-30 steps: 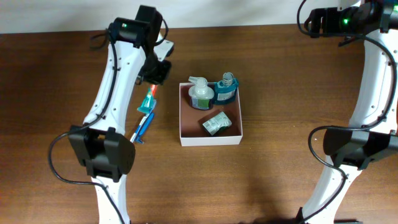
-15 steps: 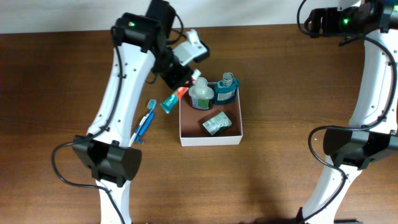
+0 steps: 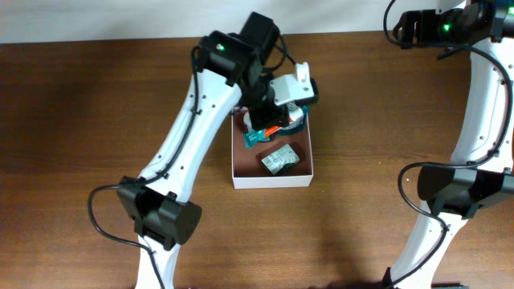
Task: Pack container
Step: 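Lift the toothpaste tube and carry it right over the pink box, then lower the toothpaste into the box's right side and open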
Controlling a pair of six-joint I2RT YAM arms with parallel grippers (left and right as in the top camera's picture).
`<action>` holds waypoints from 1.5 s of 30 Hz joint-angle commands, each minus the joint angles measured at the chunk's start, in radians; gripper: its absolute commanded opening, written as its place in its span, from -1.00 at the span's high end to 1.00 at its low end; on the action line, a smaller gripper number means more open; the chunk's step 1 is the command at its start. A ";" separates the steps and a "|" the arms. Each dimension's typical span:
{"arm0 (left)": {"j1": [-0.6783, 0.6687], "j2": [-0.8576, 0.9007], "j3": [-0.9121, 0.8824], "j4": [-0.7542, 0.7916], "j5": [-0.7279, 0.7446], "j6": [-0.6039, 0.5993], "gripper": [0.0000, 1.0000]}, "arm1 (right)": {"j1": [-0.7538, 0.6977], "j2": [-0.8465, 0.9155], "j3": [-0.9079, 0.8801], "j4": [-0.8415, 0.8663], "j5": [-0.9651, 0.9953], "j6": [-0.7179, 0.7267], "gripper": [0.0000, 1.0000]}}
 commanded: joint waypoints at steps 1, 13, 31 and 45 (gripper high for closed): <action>-0.027 -0.026 -0.074 0.026 -0.089 0.053 0.99 | -0.003 -0.002 0.005 0.003 0.001 0.000 -0.97; -0.022 -0.026 -0.195 0.085 -0.065 0.158 0.97 | -0.003 -0.002 0.005 0.003 0.001 0.000 -0.97; -0.024 -0.026 -0.417 0.216 -0.063 0.158 0.99 | -0.003 -0.003 0.005 0.003 0.001 0.000 -0.97; -0.104 -0.026 -0.497 0.343 -0.123 0.158 0.99 | -0.003 -0.003 0.005 0.003 0.001 0.000 -0.97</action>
